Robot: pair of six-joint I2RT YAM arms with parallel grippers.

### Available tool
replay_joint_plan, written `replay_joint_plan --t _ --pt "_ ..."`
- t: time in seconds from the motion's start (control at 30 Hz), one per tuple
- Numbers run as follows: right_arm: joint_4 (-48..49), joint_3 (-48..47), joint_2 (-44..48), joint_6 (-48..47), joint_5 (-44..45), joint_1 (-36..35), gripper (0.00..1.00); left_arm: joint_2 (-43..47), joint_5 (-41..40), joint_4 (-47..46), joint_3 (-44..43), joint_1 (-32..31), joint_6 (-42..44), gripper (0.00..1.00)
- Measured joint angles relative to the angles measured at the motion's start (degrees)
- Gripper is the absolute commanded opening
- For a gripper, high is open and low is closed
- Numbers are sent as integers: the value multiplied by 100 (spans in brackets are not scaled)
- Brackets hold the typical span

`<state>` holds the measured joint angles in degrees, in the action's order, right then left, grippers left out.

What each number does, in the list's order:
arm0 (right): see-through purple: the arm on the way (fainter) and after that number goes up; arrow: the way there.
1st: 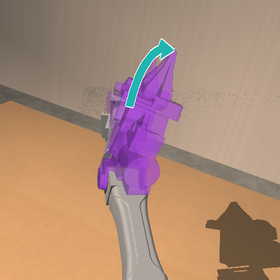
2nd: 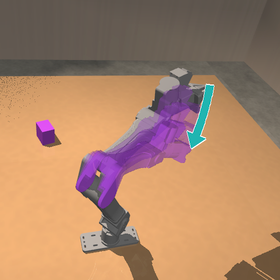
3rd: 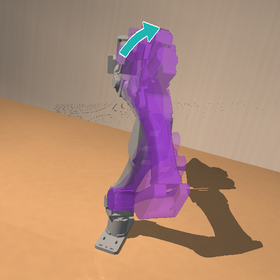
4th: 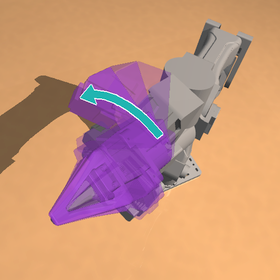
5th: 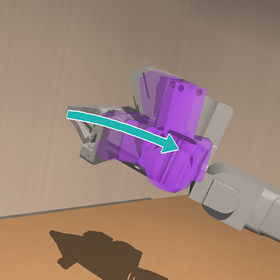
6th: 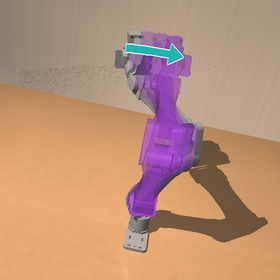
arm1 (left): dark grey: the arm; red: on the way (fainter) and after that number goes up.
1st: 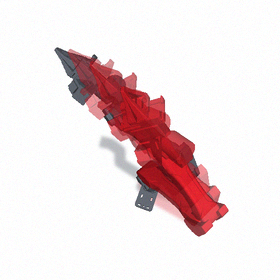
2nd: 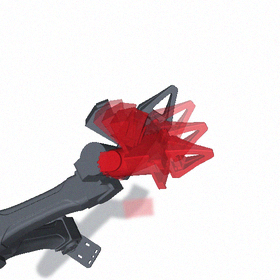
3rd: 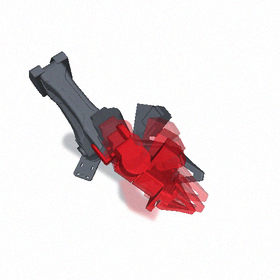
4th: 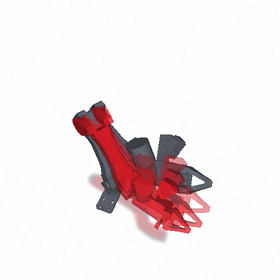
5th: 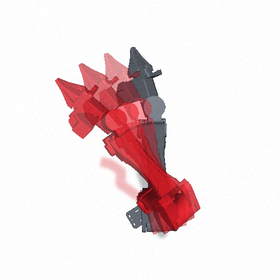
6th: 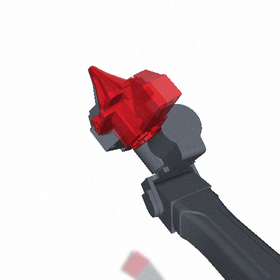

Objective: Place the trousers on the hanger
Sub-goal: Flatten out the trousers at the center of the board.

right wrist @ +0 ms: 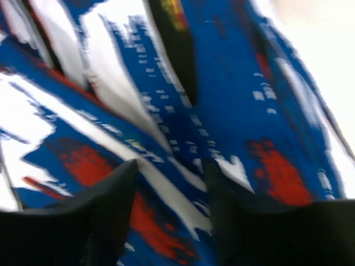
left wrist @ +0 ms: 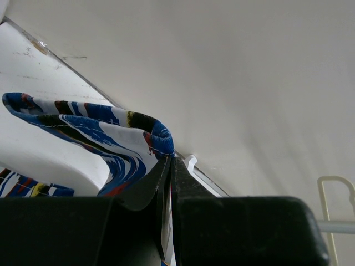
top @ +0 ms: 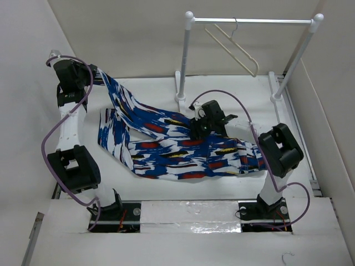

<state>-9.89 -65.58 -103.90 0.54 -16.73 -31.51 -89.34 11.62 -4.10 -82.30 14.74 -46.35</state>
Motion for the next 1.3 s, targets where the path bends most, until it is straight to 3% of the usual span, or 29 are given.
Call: replay_joint_plan --t 0.03,0.07,0.13,0.2,0.5,0.73,0.9,0.93,1.0,1.3 --pt "9 20 20 7 -55 -37 24 0 0 0 2 0 0 0" --pt "31 57 70 -24 -90 -83 17 0 -2 0 0 0 0 0" --pt "9 190 249 -13 -127 -155 14 0 -2 -2 0 0 0 0" --pt "-7 376 533 -28 -116 -221 0 0 -9 -2 0 0 0 0" --pt "17 1672 2321 321 229 -1014 0 -24 -33 -13 0 0 0 0" --pt "131 2898 2723 1165 538 -1587 6 -136 -116 -39 0 0 2 0" --pt "109 2944 2787 1517 647 -1637 11 -151 -136 -63 9 55 -2 0" --pt "55 2946 2892 1576 697 -1659 7 -151 -140 -79 13 85 -2 0" --pt "-151 2929 3272 1644 789 -1652 0 -146 -146 -105 39 116 -2 0" --pt "-1261 1978 5154 1875 1069 -1694 0 -114 -205 -216 140 146 -26 0"
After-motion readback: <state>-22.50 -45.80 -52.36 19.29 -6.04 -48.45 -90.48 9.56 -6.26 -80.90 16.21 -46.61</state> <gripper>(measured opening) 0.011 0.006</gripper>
